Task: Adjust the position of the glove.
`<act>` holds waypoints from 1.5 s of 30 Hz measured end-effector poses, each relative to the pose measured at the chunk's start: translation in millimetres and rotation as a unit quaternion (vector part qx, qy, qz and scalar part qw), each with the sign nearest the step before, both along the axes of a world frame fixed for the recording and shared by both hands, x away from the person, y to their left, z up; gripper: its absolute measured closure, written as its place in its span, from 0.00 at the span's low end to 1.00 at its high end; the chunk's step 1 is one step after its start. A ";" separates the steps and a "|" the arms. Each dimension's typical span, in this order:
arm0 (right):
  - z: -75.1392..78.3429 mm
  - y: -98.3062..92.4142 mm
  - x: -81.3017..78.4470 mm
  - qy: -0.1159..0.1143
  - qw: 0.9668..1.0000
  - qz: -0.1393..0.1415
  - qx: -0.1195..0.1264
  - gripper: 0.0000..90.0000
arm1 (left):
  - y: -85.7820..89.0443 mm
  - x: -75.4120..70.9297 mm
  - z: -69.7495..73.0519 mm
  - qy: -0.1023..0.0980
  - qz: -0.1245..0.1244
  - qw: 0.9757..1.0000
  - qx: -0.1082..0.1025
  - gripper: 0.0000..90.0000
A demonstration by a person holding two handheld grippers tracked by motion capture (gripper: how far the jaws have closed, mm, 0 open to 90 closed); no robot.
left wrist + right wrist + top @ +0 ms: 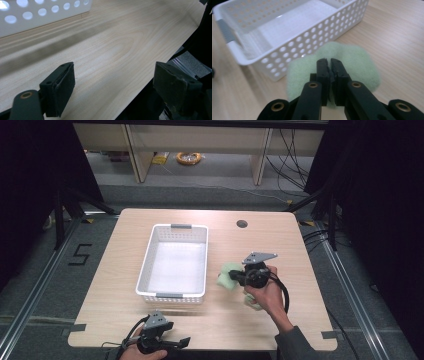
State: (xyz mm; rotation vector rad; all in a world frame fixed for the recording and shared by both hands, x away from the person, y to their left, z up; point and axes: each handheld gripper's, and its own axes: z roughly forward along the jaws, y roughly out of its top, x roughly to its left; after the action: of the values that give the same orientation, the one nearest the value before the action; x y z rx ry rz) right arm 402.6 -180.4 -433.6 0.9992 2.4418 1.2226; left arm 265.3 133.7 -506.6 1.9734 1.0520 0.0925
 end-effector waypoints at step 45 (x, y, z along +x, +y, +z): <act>-41.2 8.8 -96.8 0.031 0.999 0.039 -0.010 0.69 | -11.5 -2.0 -2.3 -0.014 -0.032 0.999 0.016 0.34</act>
State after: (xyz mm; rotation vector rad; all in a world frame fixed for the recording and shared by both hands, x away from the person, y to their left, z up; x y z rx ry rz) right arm 305.7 -171.6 -474.8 0.9588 2.5580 1.2054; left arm 263.3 122.3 -509.0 2.0266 0.9743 0.1039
